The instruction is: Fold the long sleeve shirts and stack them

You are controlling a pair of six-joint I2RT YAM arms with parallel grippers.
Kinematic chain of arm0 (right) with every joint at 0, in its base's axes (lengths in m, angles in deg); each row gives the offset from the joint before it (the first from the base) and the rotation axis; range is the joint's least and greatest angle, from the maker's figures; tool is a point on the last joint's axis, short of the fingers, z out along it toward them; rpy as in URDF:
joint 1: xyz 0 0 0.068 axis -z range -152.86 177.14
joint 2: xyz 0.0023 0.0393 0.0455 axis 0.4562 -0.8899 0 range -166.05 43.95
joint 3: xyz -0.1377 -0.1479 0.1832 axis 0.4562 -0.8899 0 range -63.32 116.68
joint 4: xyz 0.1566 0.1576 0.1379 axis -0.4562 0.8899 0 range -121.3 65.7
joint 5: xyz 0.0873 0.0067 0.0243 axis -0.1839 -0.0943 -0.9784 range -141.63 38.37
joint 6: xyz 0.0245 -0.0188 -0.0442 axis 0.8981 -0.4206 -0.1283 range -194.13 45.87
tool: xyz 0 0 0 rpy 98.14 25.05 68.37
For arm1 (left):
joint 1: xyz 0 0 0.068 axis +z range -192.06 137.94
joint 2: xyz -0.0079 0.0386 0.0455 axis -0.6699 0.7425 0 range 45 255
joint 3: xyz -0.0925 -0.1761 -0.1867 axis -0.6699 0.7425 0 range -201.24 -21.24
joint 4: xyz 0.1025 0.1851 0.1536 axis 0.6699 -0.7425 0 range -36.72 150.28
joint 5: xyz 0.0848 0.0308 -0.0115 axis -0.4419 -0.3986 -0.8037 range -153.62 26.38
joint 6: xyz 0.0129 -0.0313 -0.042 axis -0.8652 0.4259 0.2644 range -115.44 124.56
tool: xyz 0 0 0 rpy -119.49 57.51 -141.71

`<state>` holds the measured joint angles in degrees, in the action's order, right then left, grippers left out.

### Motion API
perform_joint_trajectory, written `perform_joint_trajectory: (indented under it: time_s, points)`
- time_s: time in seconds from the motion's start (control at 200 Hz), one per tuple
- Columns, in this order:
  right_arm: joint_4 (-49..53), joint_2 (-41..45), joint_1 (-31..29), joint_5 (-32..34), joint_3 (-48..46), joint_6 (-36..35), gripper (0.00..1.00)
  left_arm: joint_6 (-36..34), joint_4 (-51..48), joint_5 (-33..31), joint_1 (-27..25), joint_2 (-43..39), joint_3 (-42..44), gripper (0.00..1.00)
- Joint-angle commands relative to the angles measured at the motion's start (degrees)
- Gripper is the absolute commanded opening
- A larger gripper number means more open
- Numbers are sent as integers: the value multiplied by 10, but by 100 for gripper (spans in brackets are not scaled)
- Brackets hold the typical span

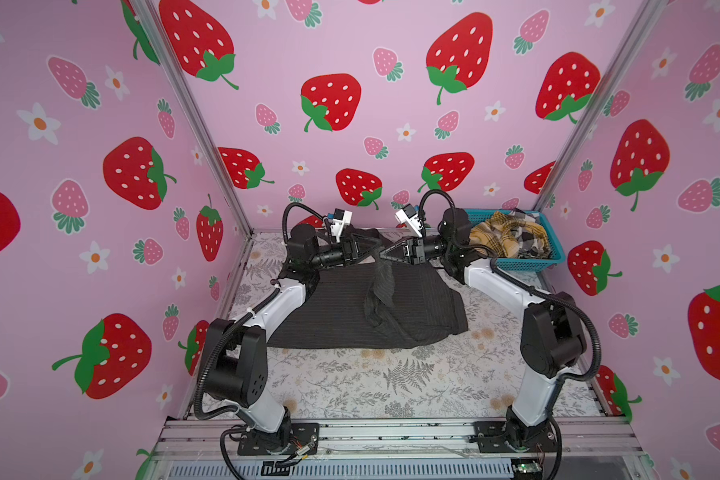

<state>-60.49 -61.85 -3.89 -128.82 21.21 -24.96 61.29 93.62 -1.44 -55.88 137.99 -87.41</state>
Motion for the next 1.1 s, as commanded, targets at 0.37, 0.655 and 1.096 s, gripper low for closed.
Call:
perform_joint_trajectory:
  time_s: [0.37, 0.655, 1.096]
  points:
    - [-47, 4, 9, -5, 15, 34, 0, -121, -127, 32, 1, -61, -15, 24]
    - [-20, 16, 11, 25, -2, 14, 9, -127, -177, -143, 0, -103, 11, 0]
    - [415, 96, 19, 548, -21, -212, 73, -67, -493, -586, -9, -238, -32, 0]
